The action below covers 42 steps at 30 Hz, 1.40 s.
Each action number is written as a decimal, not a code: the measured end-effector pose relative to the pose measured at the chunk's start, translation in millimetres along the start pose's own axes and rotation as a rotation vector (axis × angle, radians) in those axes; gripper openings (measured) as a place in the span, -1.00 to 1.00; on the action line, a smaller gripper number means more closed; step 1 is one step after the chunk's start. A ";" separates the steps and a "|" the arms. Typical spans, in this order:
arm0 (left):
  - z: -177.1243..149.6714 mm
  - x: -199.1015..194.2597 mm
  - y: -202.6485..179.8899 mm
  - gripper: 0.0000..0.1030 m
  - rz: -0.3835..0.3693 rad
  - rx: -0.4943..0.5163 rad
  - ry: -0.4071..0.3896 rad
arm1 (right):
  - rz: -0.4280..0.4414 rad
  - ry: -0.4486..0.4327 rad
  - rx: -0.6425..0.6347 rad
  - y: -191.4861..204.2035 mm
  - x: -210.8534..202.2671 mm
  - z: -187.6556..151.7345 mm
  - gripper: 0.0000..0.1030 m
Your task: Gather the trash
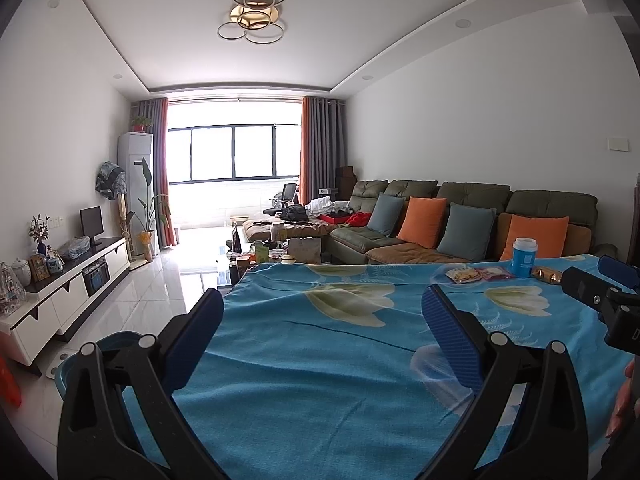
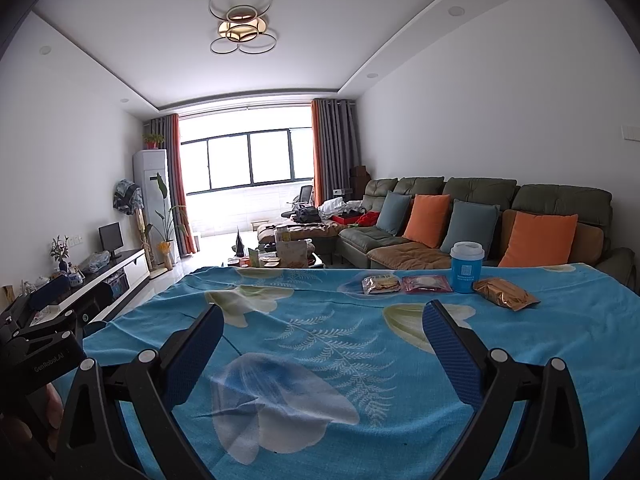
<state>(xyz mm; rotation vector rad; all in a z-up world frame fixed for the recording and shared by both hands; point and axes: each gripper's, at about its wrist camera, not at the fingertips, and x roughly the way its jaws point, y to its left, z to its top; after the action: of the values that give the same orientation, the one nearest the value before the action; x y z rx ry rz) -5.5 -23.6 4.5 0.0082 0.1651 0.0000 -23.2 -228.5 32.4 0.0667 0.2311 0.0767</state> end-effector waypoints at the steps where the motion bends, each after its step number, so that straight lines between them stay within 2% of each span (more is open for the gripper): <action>1: 0.1 0.0 -0.2 0.89 0.001 0.000 0.000 | -0.001 0.000 0.000 0.0 0.0 0.0 0.87; 42: -0.4 1.7 2.9 0.89 0.006 0.002 0.008 | 0.001 -0.004 0.005 -0.4 1.1 0.6 0.87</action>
<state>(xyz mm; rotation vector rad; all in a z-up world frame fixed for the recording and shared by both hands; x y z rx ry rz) -3.9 -20.7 3.9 0.0102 0.1728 0.0057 -21.9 -228.8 32.7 0.0721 0.2270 0.0771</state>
